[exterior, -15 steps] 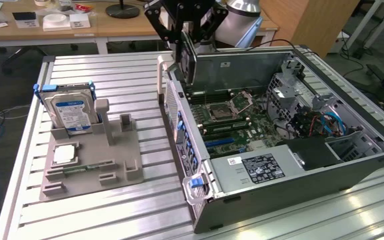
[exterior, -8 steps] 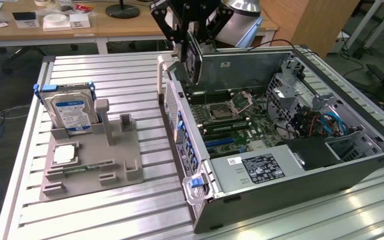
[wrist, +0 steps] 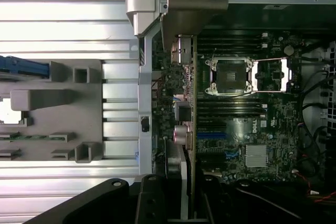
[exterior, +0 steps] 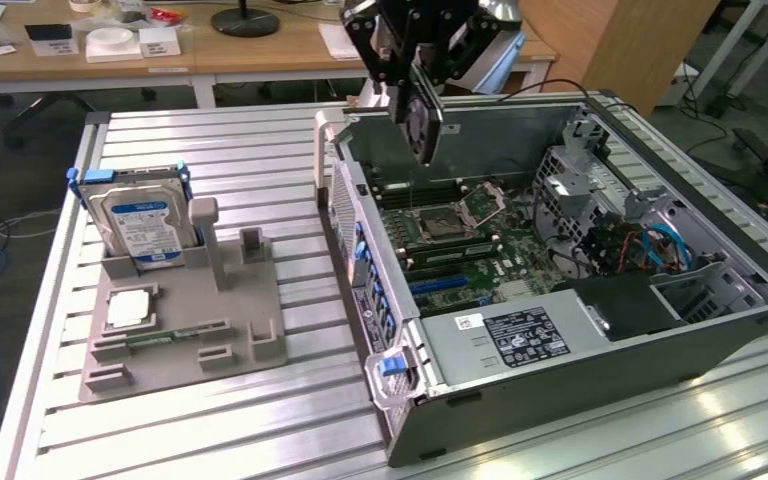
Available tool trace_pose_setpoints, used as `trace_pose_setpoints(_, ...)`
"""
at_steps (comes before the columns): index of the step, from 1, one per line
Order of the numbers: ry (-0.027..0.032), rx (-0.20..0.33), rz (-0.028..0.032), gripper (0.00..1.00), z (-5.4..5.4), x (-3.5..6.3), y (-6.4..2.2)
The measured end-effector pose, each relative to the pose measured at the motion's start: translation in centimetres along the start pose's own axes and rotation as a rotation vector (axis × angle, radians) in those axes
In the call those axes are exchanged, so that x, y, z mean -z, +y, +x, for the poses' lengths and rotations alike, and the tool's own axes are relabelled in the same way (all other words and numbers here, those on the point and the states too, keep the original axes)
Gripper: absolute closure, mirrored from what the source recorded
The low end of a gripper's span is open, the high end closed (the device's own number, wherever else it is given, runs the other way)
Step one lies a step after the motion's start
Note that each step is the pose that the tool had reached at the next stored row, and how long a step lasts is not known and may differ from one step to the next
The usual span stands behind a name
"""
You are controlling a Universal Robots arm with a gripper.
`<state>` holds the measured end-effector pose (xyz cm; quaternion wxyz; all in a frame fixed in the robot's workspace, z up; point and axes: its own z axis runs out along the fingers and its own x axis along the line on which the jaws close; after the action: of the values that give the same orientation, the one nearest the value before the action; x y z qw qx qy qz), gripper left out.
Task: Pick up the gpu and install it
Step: 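Pick up the gpu and move the gpu toward the slot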
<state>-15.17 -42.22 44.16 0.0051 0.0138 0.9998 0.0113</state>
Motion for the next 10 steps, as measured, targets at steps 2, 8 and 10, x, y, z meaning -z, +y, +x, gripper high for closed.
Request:
trace_pose_setpoints(2,0.0,0.0,0.0,0.72,-0.3,-0.01,0.01)
trace_pose_setpoints(8,0.0,0.0,0.0,0.72,-1.0,-0.04,0.03)
trace_pose_setpoints(10,0.0,0.0,-0.0001,0.72,-1.2,-0.07,0.03)
